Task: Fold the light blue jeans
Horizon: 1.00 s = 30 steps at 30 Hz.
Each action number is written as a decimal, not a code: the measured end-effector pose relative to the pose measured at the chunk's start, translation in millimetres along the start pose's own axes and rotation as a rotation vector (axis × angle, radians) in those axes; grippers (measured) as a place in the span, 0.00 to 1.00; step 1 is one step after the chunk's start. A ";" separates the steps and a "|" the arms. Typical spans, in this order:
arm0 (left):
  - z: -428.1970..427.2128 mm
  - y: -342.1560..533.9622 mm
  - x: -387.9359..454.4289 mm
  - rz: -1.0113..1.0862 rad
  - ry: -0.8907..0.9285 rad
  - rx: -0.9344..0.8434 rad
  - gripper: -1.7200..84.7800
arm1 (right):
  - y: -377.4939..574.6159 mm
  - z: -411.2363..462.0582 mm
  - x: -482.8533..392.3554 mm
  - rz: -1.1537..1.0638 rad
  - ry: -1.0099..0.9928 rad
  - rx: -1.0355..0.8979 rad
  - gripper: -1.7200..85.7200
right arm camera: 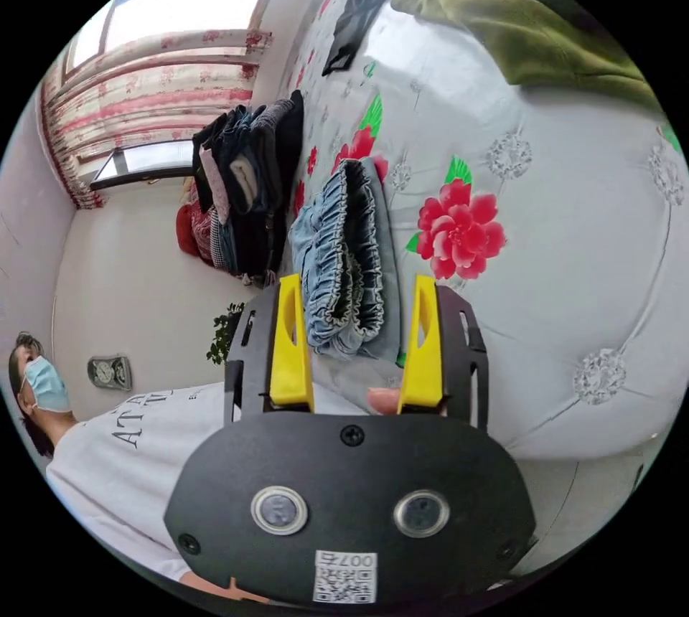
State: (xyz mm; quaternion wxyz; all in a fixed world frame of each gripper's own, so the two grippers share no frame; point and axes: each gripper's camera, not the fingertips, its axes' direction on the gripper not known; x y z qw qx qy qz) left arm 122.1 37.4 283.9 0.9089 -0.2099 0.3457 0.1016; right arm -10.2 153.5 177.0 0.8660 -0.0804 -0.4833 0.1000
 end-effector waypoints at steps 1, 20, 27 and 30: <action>14.8 -6.7 -5.3 -0.024 0.014 -0.039 0.20 | -3.1 4.2 -1.3 -0.006 0.009 -0.011 0.18; -130.6 -110.5 82.1 0.396 0.174 0.324 0.03 | -125.8 37.9 -291.6 -0.608 -0.035 -0.122 0.07; -290.3 -225.6 142.2 0.504 -0.088 0.628 0.07 | -218.6 98.4 -512.2 -0.903 -0.077 0.063 0.08; -312.4 -276.6 130.4 0.329 -0.326 0.742 0.10 | -257.0 146.1 -545.1 -0.891 0.072 0.150 0.09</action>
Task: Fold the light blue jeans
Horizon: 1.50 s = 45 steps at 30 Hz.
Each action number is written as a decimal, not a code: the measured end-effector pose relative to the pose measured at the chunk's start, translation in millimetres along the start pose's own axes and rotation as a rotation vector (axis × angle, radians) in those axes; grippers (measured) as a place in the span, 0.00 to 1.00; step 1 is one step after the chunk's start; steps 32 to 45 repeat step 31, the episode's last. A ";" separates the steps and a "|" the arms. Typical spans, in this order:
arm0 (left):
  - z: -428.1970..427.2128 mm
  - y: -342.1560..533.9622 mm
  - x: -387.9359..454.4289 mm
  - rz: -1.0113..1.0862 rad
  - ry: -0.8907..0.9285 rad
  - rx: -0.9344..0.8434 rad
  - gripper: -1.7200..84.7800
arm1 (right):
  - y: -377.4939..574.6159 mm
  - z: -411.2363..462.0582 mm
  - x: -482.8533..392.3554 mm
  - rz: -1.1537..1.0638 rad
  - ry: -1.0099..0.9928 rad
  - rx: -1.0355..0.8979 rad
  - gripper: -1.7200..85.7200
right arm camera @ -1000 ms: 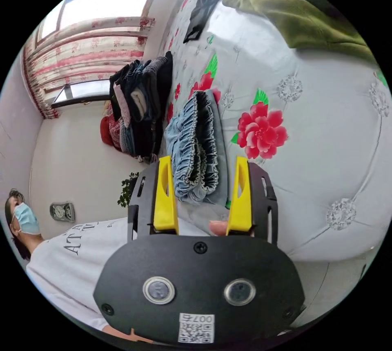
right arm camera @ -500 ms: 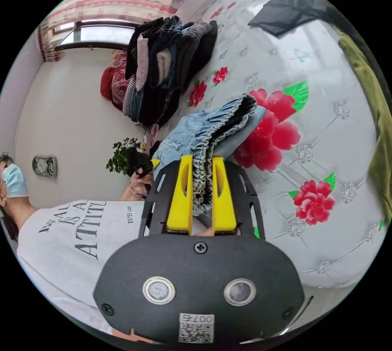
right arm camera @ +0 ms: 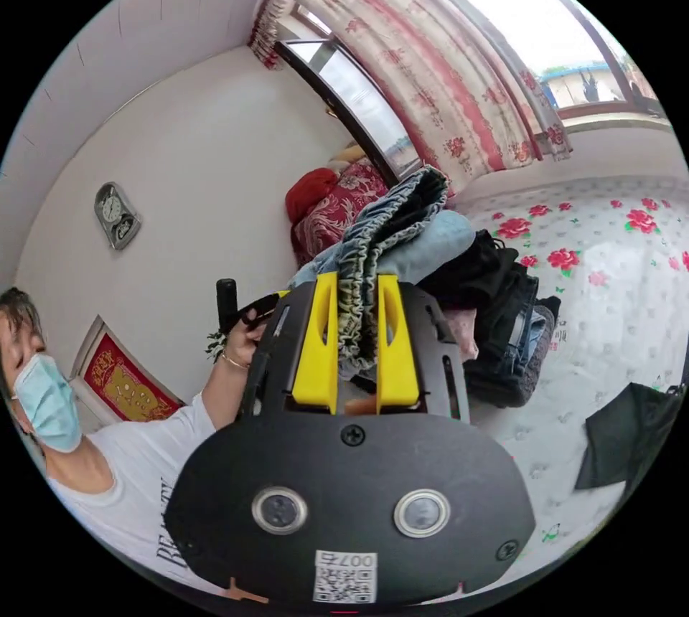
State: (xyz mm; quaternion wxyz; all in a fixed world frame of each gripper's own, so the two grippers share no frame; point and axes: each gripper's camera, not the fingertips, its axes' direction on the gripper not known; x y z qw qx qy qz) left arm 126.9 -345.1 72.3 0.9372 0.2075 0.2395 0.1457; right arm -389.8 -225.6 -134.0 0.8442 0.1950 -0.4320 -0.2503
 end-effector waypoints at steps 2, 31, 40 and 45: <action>21.5 6.4 -12.7 -0.062 -0.170 -0.013 0.11 | 8.2 30.8 5.7 0.016 0.130 -0.025 0.09; 226.9 402.2 194.0 0.113 -0.488 -1.007 0.01 | 391.1 -110.7 102.1 0.144 0.808 -0.502 0.12; 226.9 402.2 194.0 0.113 -0.488 -1.007 0.01 | 391.1 -110.7 102.1 0.144 0.808 -0.502 0.12; 226.9 402.2 194.0 0.113 -0.488 -1.007 0.01 | 391.1 -110.7 102.1 0.144 0.808 -0.502 0.12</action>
